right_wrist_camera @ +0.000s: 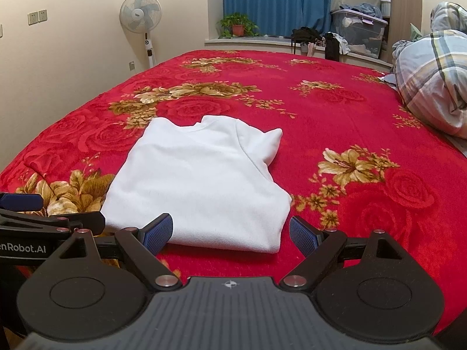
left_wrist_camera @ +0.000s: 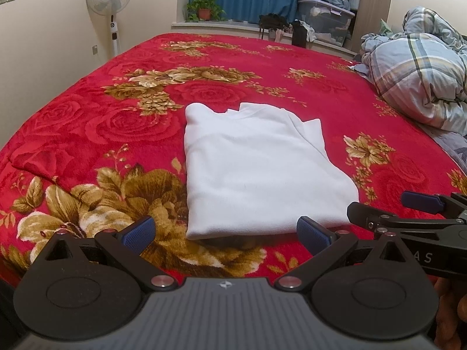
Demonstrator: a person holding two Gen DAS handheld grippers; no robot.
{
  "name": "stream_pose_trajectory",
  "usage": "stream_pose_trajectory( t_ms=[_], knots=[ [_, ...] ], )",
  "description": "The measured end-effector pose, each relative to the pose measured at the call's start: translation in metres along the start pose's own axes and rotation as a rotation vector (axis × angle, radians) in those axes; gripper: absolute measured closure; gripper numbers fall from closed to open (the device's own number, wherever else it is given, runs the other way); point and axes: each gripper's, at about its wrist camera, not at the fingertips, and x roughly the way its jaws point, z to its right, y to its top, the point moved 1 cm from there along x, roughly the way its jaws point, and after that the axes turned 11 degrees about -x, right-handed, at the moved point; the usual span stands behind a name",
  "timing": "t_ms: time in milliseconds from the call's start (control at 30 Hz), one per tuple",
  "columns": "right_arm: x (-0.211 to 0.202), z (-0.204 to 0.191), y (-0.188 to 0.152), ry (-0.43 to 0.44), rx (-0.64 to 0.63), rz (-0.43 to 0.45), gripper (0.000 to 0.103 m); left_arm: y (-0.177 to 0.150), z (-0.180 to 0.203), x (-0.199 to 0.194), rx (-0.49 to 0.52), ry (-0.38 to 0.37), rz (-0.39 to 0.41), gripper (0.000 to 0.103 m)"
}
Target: Fold small clothes
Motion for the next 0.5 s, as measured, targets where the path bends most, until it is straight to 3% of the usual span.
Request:
stream_pose_trajectory(
  t_ms=[500],
  knots=[
    [0.0017, 0.0004, -0.0014, 0.002, 0.001, -0.006, 0.015, 0.0001, 0.0001, -0.0001, -0.001, -0.001, -0.001, 0.000]
  ],
)
